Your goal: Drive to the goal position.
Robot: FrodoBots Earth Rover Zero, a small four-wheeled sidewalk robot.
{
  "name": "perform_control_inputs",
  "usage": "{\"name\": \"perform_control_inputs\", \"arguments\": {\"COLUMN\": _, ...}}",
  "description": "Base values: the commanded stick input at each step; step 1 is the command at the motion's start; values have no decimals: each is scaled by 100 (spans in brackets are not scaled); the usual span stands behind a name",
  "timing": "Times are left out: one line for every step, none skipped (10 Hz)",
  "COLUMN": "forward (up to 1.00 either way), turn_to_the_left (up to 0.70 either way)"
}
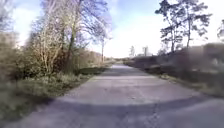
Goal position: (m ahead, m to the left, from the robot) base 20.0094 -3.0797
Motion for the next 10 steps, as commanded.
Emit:
{"name": "perform_control_inputs", "arguments": {"forward": 100, "turn_to_the_left": 0}}
{"name": "perform_control_inputs", "arguments": {"forward": 100, "turn_to_the_left": 0}}
{"name": "perform_control_inputs", "arguments": {"forward": 100, "turn_to_the_left": 0}}
{"name": "perform_control_inputs", "arguments": {"forward": 100, "turn_to_the_left": 0}}
{"name": "perform_control_inputs", "arguments": {"forward": 100, "turn_to_the_left": 0}}
{"name": "perform_control_inputs", "arguments": {"forward": 100, "turn_to_the_left": 0}}
{"name": "perform_control_inputs", "arguments": {"forward": 100, "turn_to_the_left": 0}}
{"name": "perform_control_inputs", "arguments": {"forward": 100, "turn_to_the_left": 0}}
{"name": "perform_control_inputs", "arguments": {"forward": 100, "turn_to_the_left": 0}}
{"name": "perform_control_inputs", "arguments": {"forward": 100, "turn_to_the_left": 0}}
